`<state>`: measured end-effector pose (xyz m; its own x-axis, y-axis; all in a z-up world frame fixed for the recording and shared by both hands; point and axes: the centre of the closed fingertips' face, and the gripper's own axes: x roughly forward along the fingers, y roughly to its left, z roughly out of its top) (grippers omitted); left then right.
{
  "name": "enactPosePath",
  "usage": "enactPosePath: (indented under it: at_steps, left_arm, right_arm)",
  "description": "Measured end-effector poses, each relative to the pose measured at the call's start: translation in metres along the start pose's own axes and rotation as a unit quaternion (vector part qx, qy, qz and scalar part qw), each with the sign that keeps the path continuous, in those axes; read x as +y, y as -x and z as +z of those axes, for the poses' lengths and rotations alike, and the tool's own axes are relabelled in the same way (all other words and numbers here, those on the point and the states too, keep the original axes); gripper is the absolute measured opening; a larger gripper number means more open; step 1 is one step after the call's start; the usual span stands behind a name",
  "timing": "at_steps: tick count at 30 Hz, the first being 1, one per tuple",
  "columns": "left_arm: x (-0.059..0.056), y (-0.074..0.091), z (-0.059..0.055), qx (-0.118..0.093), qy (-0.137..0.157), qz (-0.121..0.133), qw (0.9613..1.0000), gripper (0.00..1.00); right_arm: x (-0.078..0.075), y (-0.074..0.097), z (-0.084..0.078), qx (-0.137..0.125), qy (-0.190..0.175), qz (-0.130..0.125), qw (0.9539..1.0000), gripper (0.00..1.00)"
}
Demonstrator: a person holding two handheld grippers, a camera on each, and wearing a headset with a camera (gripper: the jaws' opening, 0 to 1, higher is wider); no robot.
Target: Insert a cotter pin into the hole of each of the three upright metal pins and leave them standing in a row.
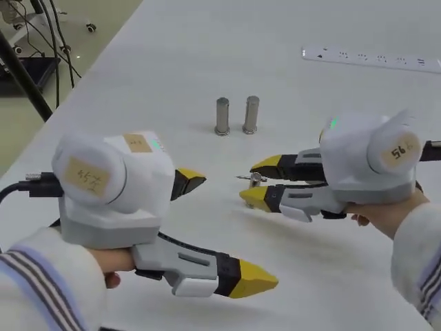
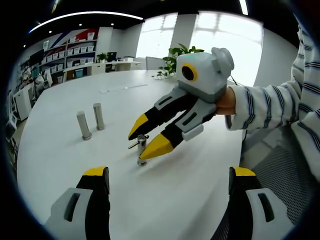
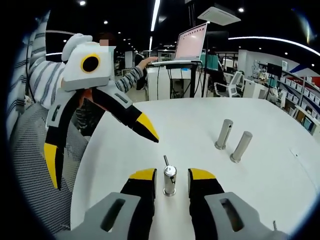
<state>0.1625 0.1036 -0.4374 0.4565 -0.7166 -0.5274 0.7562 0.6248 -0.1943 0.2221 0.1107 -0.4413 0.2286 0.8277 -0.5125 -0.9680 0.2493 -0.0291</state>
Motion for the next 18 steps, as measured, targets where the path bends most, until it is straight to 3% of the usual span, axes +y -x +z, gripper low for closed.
enactPosePath:
  at_steps: [3,7,13,18]
  left_arm:
    - [0.002,0.001,0.003,-0.003,0.0,0.002,1.0,0.99]
    - [0.004,0.003,0.008,-0.008,-0.001,0.006,0.9999,0.99]
    - [0.006,0.007,0.017,-0.019,-0.001,0.009,0.9998,0.99]
    - [0.008,0.01,0.023,-0.027,-0.002,0.012,0.9996,0.99]
  right_arm:
    - [-0.003,0.013,0.016,-0.024,-0.01,-0.014,0.9996,0.31]
    - [-0.005,0.03,0.028,-0.037,-0.015,-0.03,0.9988,0.38]
    - [-0.01,0.055,0.025,-0.039,-0.033,-0.054,0.9973,0.53]
    - [-0.01,0.075,0.013,-0.037,-0.062,-0.072,0.9948,0.65]
